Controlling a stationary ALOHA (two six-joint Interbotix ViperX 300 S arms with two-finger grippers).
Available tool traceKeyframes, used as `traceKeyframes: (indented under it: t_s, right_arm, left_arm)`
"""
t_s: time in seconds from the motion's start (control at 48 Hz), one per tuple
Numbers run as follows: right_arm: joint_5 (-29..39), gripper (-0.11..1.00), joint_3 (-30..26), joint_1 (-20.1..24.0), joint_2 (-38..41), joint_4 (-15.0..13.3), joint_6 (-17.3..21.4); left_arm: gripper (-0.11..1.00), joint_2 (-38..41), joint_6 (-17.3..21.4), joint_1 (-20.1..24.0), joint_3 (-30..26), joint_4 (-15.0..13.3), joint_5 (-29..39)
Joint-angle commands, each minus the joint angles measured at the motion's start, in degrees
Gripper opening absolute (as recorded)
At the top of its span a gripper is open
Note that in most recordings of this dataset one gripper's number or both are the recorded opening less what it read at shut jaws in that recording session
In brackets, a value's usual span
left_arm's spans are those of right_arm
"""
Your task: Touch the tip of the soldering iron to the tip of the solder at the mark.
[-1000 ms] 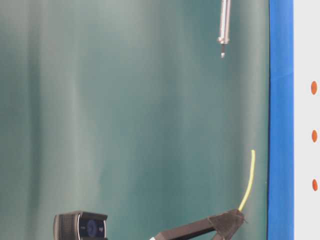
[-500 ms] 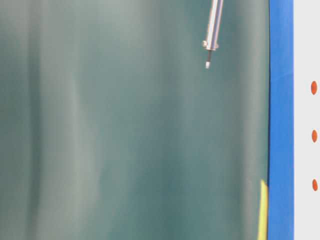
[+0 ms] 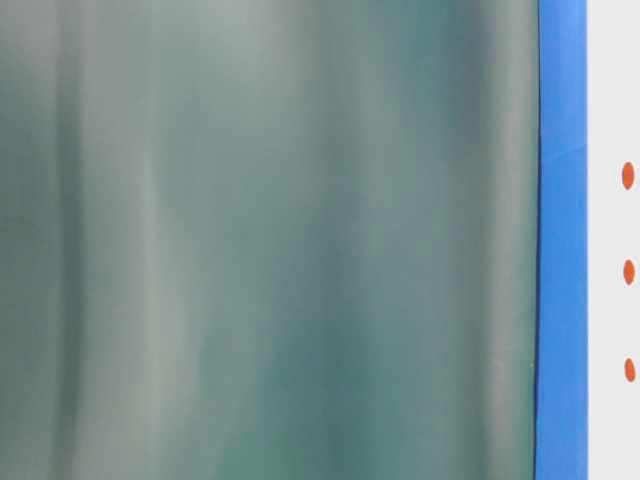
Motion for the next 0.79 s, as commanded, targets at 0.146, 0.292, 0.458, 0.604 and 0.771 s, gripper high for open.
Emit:
traceKeyframes:
  t_s: [0.146,0.292,0.458,0.604,0.771]
  right_arm:
    - [-7.7,0.06,-1.5,1.1,10.2,0.1,0.1]
    - [-11.4,0.07,-1.8,2.5,14.9,0.1,0.1]
    - [-12.7,0.06,-2.6,3.1,17.9,0.1,0.1]
    - [-12.7,0.06,-2.9,3.3,19.1,0.3,0.1]
    - [-12.6,0.07,-3.0,3.3,19.2,0.9,0.2]
  left_arm:
    - [0.02,8.0,1.6,-0.1,-0.6,-0.1,-4.1]
    - [0.02,11.5,3.0,0.4,-0.8,-0.1,-5.4]
    - [0.02,12.9,3.7,1.1,-0.4,-0.1,-5.4]
    - [0.02,13.3,3.6,1.2,0.2,-0.1,-5.4]
    - [0.02,13.2,3.6,1.3,-0.1,-0.1,-5.4]
